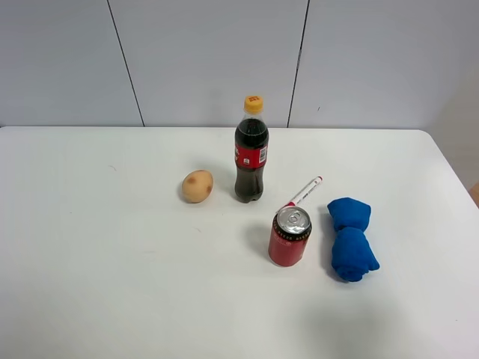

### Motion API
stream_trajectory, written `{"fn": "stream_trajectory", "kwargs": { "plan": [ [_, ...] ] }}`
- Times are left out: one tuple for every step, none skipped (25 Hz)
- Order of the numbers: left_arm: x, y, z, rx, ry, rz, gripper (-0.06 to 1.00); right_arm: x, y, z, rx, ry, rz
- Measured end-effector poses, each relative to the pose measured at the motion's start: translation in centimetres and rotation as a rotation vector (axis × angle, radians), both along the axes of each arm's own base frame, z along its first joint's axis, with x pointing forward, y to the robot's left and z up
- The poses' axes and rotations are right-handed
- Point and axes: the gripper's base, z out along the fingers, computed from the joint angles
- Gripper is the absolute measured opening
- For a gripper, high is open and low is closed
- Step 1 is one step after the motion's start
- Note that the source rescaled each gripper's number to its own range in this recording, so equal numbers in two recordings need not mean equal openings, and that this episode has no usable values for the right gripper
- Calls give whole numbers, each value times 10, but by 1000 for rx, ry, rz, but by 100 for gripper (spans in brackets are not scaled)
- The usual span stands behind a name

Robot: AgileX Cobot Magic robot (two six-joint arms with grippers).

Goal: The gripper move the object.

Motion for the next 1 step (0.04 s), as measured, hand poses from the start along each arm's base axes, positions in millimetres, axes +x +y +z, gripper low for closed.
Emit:
{"fn": "stream_trajectory", "kwargs": {
  "plan": [
    [0, 0, 0, 0, 0, 0, 100, 0, 0, 0, 0, 0, 0]
  ]
}}
